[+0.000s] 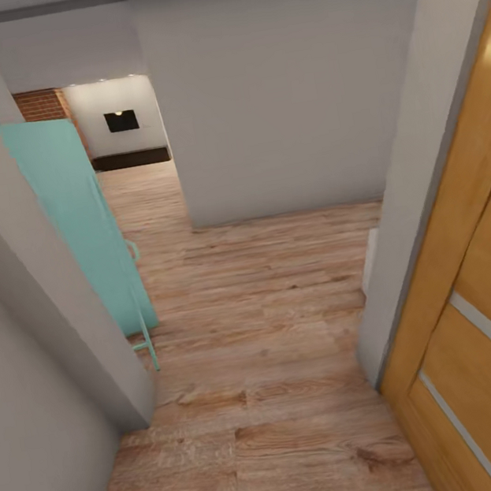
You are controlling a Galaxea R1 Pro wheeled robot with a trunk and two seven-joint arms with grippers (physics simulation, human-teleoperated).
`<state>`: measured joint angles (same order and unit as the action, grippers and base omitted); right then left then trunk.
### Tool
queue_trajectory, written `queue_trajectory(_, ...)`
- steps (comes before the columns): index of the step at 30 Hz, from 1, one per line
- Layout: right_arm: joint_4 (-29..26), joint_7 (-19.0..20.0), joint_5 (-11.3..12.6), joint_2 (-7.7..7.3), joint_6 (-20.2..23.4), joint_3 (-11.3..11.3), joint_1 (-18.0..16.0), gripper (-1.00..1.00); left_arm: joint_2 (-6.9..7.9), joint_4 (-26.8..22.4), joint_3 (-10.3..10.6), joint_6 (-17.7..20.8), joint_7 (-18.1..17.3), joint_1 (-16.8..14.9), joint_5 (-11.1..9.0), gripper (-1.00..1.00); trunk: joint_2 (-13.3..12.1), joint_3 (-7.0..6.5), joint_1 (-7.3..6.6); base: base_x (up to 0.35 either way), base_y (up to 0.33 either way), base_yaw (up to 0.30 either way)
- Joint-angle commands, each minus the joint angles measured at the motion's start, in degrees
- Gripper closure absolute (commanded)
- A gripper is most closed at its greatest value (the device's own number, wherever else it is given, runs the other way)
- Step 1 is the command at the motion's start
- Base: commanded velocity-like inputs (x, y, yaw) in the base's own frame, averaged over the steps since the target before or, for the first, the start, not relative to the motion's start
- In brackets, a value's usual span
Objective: Move the two storage containers from the living room to the garage. In the garage, place one container on the floor and stack the other container on top of it (either order is fine).
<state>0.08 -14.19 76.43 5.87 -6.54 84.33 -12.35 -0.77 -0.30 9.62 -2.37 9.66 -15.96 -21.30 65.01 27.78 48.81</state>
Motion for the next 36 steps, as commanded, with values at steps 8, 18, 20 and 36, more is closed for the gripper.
queue_trajectory(8,0.0,-0.1,0.6,0.02,-0.1,0.5,0.0,-1.0,-0.02,0.0,0.5,-0.2,0.2,0.0,-0.5,-1.0,0.0,0.05,0.03,0.318,-0.105,0.0)
queue_trajectory(18,0.0,-0.1,0.5,0.02,-0.3,0.5,0.0,-1.0,-0.02,0.0,0.5,-0.2,0.2,0.0,-0.5,-1.0,0.0,0.05,0.03,0.318,-0.105,0.056)
queue_trajectory(20,0.0,-0.1,0.5,0.02,-0.3,0.5,0.0,-1.0,-0.02,0.0,0.5,-0.2,0.2,0.0,-0.5,-1.0,0.0,0.05,0.03,0.319,-0.065,0.244)
queue_trajectory(36,0.0,-0.1,0.5,0.02,-0.2,0.5,0.0,-1.0,0.05,0.0,0.5,-0.1,0.3,0.0,-0.6,-1.0,0.0,0.05,0.03,0.32,-0.006,0.175)
